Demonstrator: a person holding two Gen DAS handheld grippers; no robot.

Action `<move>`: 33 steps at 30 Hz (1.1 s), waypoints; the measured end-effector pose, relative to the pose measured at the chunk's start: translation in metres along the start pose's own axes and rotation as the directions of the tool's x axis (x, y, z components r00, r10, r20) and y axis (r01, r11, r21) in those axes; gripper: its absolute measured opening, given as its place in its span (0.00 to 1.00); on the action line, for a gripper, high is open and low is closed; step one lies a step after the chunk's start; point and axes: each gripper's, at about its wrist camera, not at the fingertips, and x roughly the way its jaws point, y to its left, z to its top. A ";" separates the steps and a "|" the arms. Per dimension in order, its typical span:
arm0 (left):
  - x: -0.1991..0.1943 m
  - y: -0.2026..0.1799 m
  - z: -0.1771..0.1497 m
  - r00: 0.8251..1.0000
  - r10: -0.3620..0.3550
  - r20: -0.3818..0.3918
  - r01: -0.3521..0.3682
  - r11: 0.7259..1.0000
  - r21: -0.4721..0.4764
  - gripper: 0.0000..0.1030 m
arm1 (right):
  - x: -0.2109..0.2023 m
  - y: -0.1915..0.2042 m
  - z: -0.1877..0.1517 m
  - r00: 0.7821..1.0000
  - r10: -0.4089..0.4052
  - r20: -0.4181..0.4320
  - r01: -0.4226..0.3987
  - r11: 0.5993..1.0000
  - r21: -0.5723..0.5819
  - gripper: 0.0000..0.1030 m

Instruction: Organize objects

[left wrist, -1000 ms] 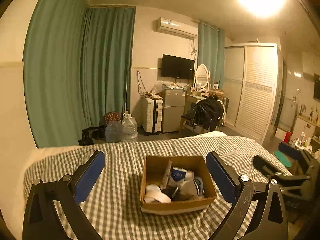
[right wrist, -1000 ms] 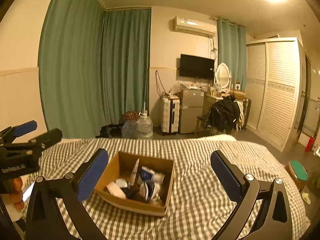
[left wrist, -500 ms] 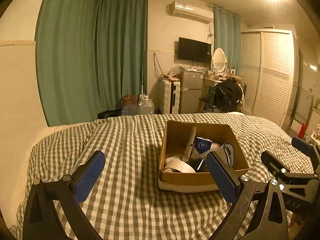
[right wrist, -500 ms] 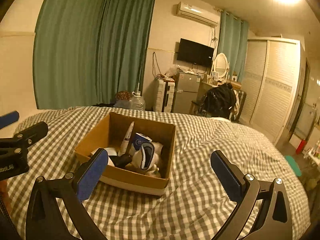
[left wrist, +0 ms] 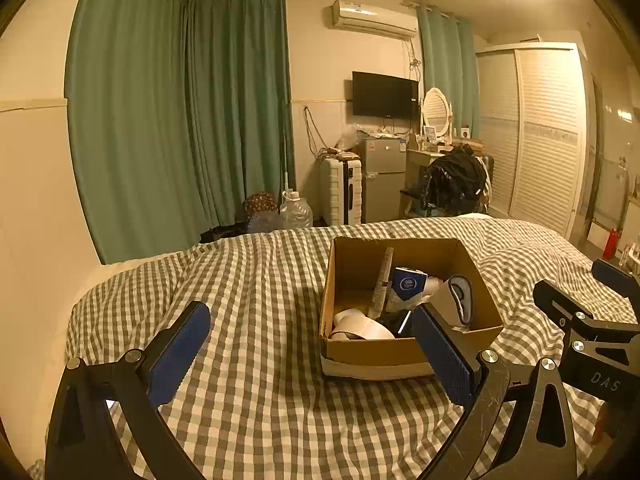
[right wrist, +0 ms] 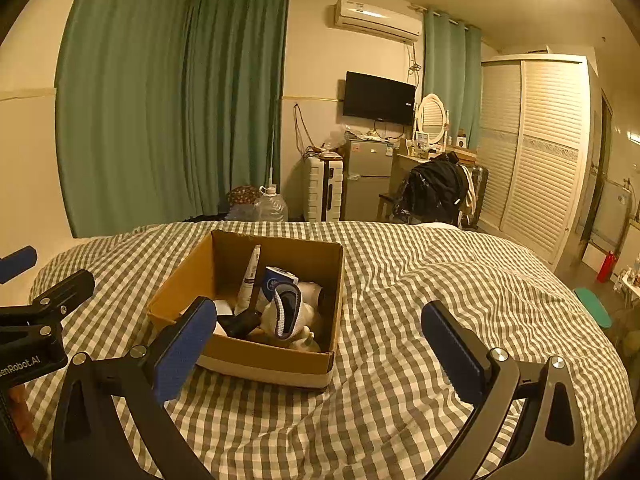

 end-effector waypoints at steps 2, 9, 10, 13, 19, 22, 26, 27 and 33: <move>0.001 0.000 0.000 1.000 -0.004 -0.006 0.004 1.000 0.000 1.00 | 0.000 0.000 0.000 1.000 0.000 -0.001 0.000 1.000 -0.001 1.00; 0.003 -0.001 0.000 1.000 -0.010 -0.018 0.010 1.000 0.006 1.00 | 0.001 0.000 0.000 1.000 0.002 -0.006 -0.002 1.000 -0.002 1.00; 0.004 -0.002 -0.001 1.000 -0.009 -0.019 0.009 1.000 0.006 1.00 | 0.001 0.000 0.000 1.000 0.002 -0.006 -0.002 1.000 -0.002 1.00; 0.005 -0.001 -0.001 1.000 -0.009 -0.022 0.009 1.000 0.008 1.00 | 0.002 0.000 0.000 1.000 -0.001 -0.008 0.001 1.000 -0.004 1.00; 0.005 -0.003 -0.001 1.000 -0.011 -0.022 0.011 1.000 0.008 1.00 | 0.004 0.001 -0.002 1.000 0.001 -0.015 -0.001 1.000 -0.007 1.00; 0.005 -0.003 -0.002 1.000 -0.009 -0.018 0.009 1.000 0.009 1.00 | 0.004 0.001 -0.003 1.000 0.000 -0.018 0.000 1.000 -0.007 1.00; 0.004 -0.002 -0.002 1.000 -0.010 -0.015 0.010 1.000 0.005 1.00 | 0.006 0.002 -0.004 1.000 0.001 -0.026 -0.002 1.000 -0.011 1.00; 0.004 -0.002 -0.002 1.000 -0.009 -0.016 0.009 1.000 0.005 1.00 | 0.006 0.002 -0.005 1.000 0.002 -0.026 -0.002 1.000 -0.011 1.00; 0.004 -0.001 -0.003 1.000 -0.011 -0.019 0.011 1.000 0.003 1.00 | 0.006 0.003 -0.005 1.000 0.004 -0.028 -0.005 1.000 -0.012 1.00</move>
